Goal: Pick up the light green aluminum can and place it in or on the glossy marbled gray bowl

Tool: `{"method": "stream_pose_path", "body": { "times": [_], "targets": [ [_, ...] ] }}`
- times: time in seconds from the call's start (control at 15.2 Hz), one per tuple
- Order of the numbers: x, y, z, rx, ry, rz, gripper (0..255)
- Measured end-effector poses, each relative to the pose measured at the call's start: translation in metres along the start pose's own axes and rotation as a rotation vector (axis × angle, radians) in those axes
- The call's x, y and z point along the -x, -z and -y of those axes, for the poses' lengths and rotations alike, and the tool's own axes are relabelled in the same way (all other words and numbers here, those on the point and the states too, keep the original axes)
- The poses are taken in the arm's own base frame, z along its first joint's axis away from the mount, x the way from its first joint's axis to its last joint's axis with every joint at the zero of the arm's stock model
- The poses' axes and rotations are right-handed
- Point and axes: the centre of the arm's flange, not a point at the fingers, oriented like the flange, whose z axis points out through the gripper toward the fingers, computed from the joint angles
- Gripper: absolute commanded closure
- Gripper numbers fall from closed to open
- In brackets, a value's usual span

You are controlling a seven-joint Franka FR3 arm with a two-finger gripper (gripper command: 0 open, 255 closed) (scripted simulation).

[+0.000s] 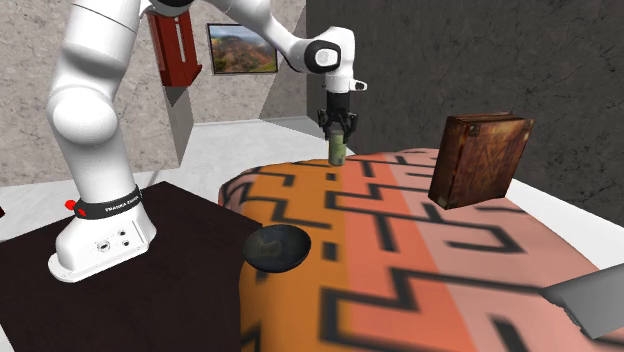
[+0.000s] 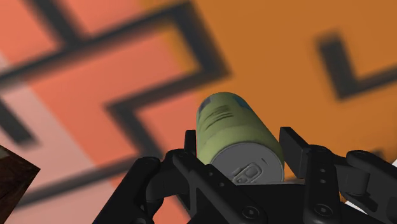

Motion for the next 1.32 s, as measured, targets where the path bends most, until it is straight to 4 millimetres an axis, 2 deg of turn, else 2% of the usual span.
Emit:
{"method": "stream_pose_path", "body": {
  "times": [0.13,0.26,1.32],
  "targets": [
    [0.000,0.011,0.001,0.000,0.000,0.000,255],
    [0.013,0.015,-0.002,0.000,0.000,0.000,255],
    [0.219,0.038,-0.032,0.000,-0.001,0.001,255]
  ]
}}
